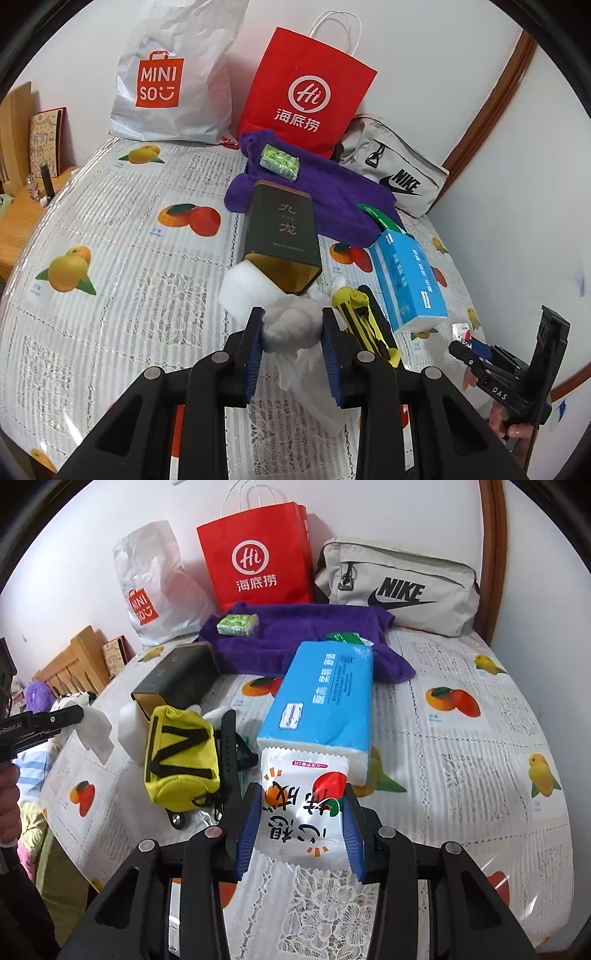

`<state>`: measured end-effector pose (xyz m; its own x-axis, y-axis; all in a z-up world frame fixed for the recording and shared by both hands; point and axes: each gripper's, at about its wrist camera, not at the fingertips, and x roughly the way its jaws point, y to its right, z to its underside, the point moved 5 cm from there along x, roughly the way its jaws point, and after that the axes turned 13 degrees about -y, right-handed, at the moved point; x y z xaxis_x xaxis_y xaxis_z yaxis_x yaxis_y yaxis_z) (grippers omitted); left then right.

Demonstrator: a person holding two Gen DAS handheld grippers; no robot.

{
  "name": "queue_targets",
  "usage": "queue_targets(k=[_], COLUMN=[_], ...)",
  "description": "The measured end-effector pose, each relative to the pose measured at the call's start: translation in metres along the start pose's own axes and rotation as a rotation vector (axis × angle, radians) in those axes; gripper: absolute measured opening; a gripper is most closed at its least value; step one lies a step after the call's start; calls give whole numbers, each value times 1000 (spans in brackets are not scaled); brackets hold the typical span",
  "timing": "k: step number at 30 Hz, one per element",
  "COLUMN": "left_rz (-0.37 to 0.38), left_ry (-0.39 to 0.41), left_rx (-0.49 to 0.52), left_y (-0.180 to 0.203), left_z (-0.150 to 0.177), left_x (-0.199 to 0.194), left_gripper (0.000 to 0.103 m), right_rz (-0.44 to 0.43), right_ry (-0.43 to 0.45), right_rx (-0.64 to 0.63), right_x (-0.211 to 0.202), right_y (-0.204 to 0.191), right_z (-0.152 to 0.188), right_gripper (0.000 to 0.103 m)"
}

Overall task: Organize soft objects
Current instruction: 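Carry the white packet with the right tool while the left tool carries the cloth toward the purple towel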

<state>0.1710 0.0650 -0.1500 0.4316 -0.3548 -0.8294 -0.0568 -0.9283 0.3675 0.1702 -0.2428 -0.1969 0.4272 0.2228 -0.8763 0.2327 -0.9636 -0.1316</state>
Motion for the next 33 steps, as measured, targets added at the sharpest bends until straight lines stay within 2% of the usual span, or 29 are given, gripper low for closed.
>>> queue_targets(k=[15,33], left_rz=[-14,-11], left_ry=[6,-3], left_rx=[24,51], left_y=[20,37], left_z=[-34,-107], left_x=[-5,15], left_gripper=[28,28], right_rz=[-24,-9], right_ry=[52,54], right_rx=[-62,-66], right_x=[-18,-6], right_y=[-12,-2], right_z=[-47,-122], right_gripper=[42,42])
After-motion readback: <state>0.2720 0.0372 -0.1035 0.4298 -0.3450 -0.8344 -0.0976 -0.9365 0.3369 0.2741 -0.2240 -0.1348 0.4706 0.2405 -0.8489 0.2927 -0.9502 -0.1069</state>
